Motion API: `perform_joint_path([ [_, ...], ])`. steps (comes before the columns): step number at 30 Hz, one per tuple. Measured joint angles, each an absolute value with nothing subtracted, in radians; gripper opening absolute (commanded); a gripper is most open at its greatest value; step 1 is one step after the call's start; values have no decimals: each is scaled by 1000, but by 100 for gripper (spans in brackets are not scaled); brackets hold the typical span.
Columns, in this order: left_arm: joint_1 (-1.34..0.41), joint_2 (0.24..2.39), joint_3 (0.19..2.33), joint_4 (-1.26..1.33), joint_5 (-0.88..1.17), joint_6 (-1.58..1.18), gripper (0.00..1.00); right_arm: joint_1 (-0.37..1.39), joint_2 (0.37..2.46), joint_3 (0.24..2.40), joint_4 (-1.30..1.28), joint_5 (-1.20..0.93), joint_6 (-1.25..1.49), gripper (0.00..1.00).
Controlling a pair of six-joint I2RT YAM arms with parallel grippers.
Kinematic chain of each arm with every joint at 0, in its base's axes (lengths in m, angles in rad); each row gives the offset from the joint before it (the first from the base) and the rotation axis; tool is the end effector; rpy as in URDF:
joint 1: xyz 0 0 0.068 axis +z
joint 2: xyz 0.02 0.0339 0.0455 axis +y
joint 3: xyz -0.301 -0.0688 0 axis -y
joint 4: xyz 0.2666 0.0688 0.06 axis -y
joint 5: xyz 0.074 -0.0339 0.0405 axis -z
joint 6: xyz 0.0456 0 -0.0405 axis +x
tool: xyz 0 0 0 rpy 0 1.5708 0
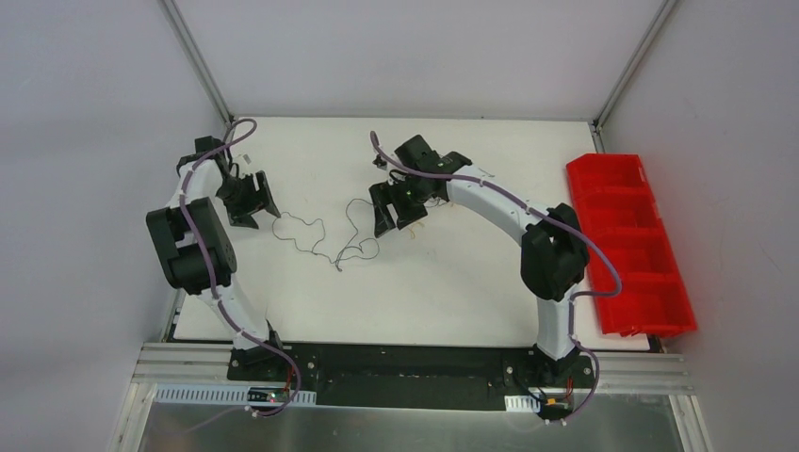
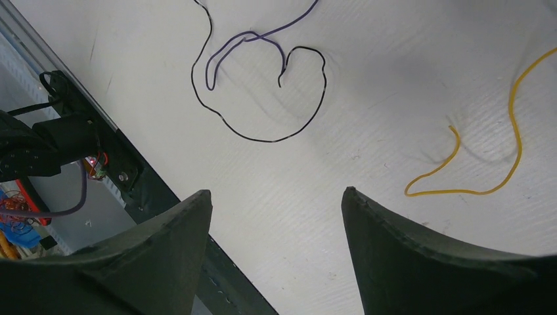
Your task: Untangle the cables
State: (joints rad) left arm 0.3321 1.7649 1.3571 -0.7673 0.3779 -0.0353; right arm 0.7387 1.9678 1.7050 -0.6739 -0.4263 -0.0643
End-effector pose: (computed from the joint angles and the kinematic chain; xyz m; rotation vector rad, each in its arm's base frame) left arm 0.3755 0.1117 0.2508 -0.3865 2.6399 -0.4252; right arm 0.3406 0.3357 0.2867 -1.1710 2.2916 0.8030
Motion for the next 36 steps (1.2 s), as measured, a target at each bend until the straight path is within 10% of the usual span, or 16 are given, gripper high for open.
perform_joint_path([
  [8,334,1988,1448,-743,433,14,55,768,1985,1703,-622,-445,-94,77],
  [18,290,2005,1442,-734,571,10,0,788,2061,1644,-607,-479,7,86],
  [36,51,1581,1240,-720,841,5,0,590,1908,1232,-362,-775,426,91],
])
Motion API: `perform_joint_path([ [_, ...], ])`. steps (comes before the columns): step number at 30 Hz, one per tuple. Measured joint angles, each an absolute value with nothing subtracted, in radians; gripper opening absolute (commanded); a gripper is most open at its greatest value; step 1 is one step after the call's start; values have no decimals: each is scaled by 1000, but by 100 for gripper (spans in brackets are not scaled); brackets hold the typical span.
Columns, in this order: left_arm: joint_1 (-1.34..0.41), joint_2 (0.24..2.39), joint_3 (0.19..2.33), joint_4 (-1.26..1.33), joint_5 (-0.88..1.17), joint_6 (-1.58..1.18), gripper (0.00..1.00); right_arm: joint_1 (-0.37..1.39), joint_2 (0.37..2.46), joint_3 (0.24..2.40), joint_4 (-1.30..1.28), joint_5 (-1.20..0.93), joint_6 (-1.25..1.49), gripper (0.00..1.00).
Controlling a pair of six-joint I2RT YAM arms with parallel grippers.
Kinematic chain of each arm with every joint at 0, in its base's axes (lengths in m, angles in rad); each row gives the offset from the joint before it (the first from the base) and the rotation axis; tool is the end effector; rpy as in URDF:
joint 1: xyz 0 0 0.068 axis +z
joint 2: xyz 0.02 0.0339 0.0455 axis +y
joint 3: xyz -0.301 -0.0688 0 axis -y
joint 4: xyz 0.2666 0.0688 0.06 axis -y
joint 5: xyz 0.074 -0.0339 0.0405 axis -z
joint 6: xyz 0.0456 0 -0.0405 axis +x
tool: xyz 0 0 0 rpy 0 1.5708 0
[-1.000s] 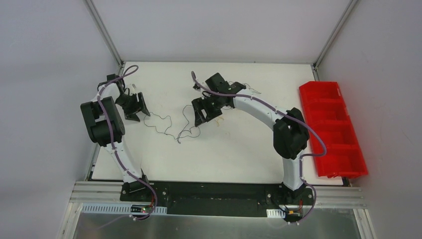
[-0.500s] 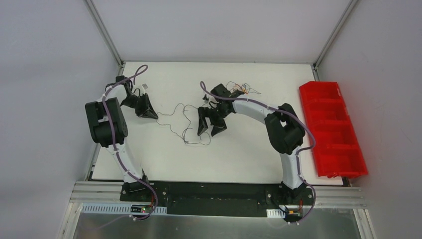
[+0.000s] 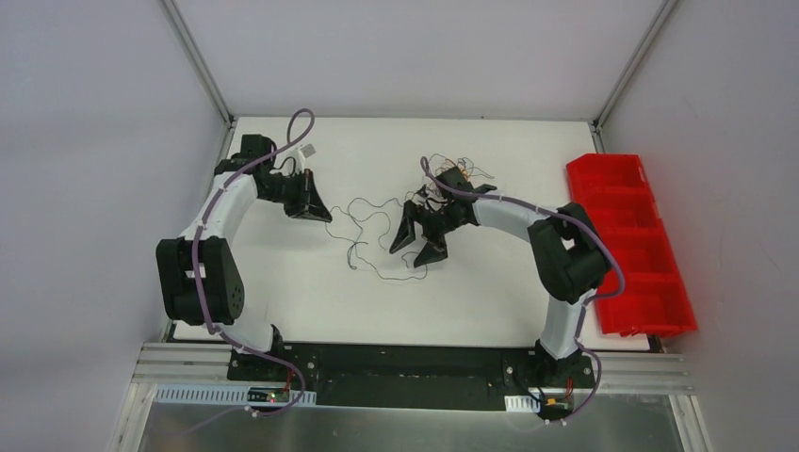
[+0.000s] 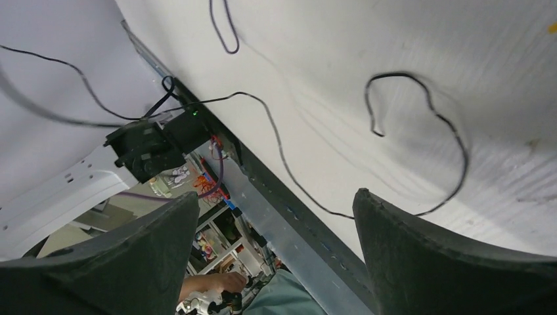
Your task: Untangle the cables
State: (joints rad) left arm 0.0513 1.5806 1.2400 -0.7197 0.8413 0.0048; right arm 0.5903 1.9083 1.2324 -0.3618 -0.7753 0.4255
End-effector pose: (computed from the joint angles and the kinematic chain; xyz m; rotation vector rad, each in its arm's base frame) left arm 0.3466 -0.0162 0.2909 0.2257 2.4214 -1.0625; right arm 0.3306 0.2599 0.1858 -0.5307 2.7092 1.3432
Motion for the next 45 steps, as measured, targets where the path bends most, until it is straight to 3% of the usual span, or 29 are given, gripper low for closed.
perform_joint_path([
  [10,-259,1535,1184,-700,825,14,0,460,1719,1137,-462,-763,202,87],
  [18,-299,1763,1182,-577,870,-176,0,514,1485,1100,-549,-662,-55,63],
  [25,-299,1893,1203,-541,917,-283,0,736,1529,1081,-435,-525,-89,58],
  [32,-280,1923,1217,-530,955,-323,0,792,1650,1058,-280,-414,-110,49],
  [36,-259,1924,1218,-527,969,-332,0,815,1677,1005,-219,-392,-118,33],
  [39,-247,1924,1218,-527,973,-335,0,825,1681,978,-187,-394,-125,0],
  [45,-227,1923,1217,-527,986,-342,0,822,1650,976,-178,-420,-125,0],
])
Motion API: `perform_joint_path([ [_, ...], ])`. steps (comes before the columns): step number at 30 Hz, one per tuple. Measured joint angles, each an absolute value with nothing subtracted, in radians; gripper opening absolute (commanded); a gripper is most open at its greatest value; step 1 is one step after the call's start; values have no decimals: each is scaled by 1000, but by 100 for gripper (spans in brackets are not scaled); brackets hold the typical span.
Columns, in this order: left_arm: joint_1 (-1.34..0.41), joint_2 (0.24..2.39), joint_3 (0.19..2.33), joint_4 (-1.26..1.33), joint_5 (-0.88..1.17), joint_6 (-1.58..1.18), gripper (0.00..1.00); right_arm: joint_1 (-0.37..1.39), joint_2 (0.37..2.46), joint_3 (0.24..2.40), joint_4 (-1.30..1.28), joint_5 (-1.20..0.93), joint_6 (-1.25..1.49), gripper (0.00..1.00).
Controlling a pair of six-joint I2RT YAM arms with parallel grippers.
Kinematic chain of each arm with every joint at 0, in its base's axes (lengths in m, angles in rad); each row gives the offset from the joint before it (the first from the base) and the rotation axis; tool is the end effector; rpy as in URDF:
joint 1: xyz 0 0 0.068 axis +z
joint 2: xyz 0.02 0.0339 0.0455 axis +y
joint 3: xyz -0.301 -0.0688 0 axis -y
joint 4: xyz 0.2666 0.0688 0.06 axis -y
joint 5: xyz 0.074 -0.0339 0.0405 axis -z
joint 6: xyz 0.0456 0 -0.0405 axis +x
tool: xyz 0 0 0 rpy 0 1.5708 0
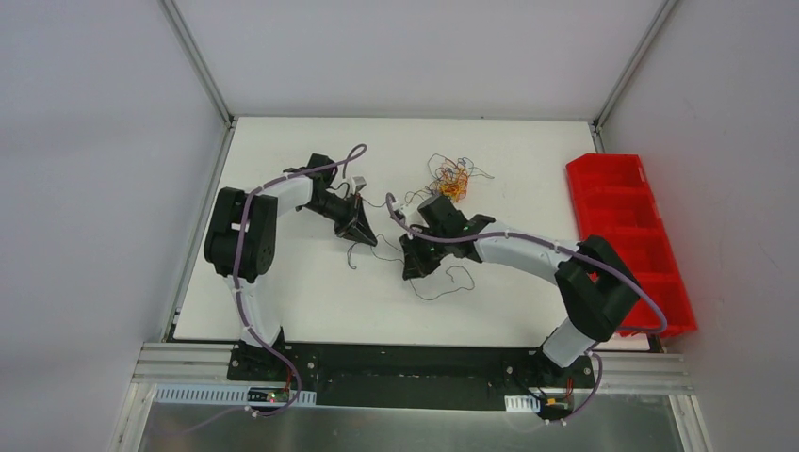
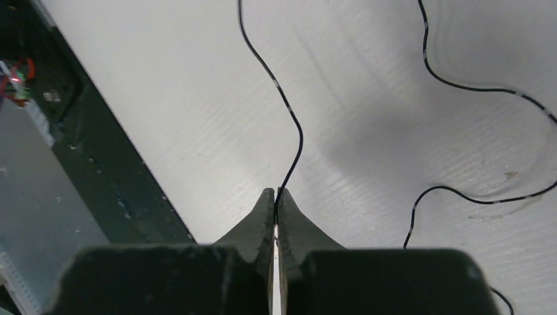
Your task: Untangle the cables
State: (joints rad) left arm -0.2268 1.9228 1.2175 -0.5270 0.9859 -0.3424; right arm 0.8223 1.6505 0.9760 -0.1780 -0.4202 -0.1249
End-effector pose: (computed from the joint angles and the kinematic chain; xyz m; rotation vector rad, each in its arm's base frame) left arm 0.3798 -0.1267 0.1754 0.0917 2.7182 -1.5263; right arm 0.2353 0.2807 0.2068 -1.3103 2.1206 0.8167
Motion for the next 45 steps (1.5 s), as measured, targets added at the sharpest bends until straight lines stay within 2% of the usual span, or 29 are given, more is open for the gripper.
perform_joint_path([
  [4,-221,1904,1215,-531,986,-342,0,764,1602,1115,-295,-501,-112,0],
  [10,-262,1836,1269,-560,1069,-366,0,644,1594,1502,-403,-566,-60,0],
  [19,-442,1731,1549,-548,1173,-409,1,540,1524,1624,-334,-565,135,0],
  [20,-451,1720,1555,-543,1179,-414,9,522,1521,1634,-331,-565,161,0],
  [21,-453,1711,1560,-534,1181,-422,22,510,1517,1641,-333,-565,186,0],
  [22,-452,1706,1564,-527,1180,-425,41,506,1512,1642,-333,-565,199,0],
  [23,-450,1702,1564,-526,1177,-426,53,503,1504,1642,-329,-562,212,0],
  [25,-439,1702,1564,-532,1164,-419,70,496,1479,1642,-327,-562,225,0],
  [27,-410,1701,1565,-537,1131,-408,91,470,1436,1632,-326,-563,226,0],
  [28,-393,1699,1565,-536,1111,-400,97,447,1404,1619,-326,-564,224,0],
  [30,-325,1693,1571,-539,1071,-388,100,390,1345,1598,-332,-567,223,0],
  [36,-117,1621,1579,-540,936,-335,100,157,1230,1582,-358,-589,215,0],
  [45,-131,1431,1491,-536,883,-249,100,-256,1365,1696,-419,-694,213,0],
])
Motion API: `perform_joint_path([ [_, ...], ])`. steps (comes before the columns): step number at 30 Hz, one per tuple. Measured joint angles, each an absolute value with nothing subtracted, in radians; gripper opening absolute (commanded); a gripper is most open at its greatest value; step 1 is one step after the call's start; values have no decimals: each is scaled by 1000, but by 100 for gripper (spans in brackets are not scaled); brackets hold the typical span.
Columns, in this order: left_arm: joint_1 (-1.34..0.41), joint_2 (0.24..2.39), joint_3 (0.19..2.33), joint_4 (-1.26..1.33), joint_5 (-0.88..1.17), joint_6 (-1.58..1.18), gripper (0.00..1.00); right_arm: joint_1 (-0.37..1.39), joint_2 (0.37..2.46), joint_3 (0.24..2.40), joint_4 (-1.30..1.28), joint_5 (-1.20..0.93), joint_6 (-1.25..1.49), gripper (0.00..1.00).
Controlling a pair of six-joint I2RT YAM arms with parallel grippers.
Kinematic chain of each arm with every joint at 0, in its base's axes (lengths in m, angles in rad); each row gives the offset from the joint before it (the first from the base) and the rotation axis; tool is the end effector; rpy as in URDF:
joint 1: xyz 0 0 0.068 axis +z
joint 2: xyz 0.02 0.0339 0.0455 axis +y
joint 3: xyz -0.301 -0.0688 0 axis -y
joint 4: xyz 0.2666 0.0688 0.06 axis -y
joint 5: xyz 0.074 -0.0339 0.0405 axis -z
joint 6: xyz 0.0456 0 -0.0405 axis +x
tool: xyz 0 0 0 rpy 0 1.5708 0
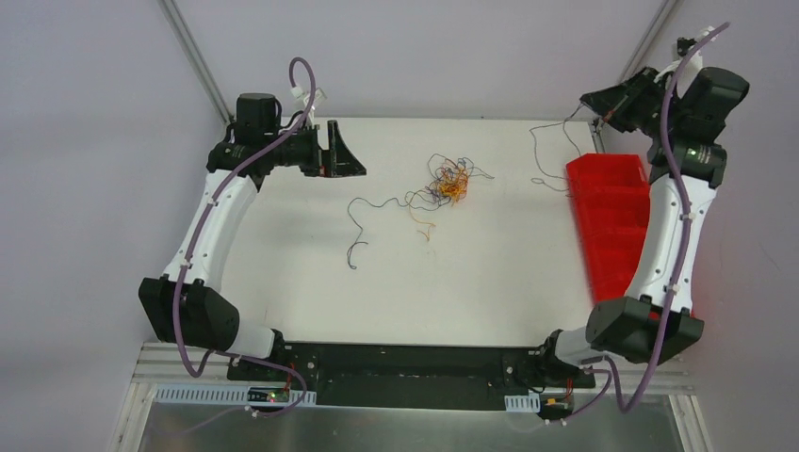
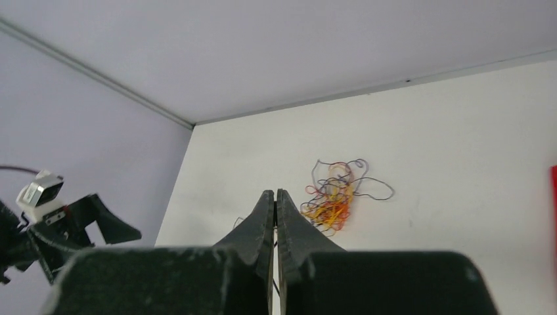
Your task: Untangle the cables
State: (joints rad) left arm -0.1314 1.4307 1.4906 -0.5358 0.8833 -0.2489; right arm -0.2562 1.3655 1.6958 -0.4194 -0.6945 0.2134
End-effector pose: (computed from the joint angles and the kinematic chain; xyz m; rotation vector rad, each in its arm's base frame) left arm 0.3245 -0.0784 0.4402 0.4486 1.9888 -1.1353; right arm 0.2976 -0.0478 0.5417 -0.1413 1.6612 0.5417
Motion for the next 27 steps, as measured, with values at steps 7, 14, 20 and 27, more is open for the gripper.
perform_joint_path([
  [7,-131,1423,1414,-544,908,-210,100,-478,1650,1928,-520,-858,104,0],
  [14,-131,1423,1393,-543,938,-192,100,-627,1959,2239,-571,-982,71,0],
  [20,-131,1450,1375,-544,950,-189,100,-645,2109,2369,-573,-1009,70,0],
  [27,-131,1500,1375,-544,961,-189,100,-616,2150,2358,-565,-957,57,0],
])
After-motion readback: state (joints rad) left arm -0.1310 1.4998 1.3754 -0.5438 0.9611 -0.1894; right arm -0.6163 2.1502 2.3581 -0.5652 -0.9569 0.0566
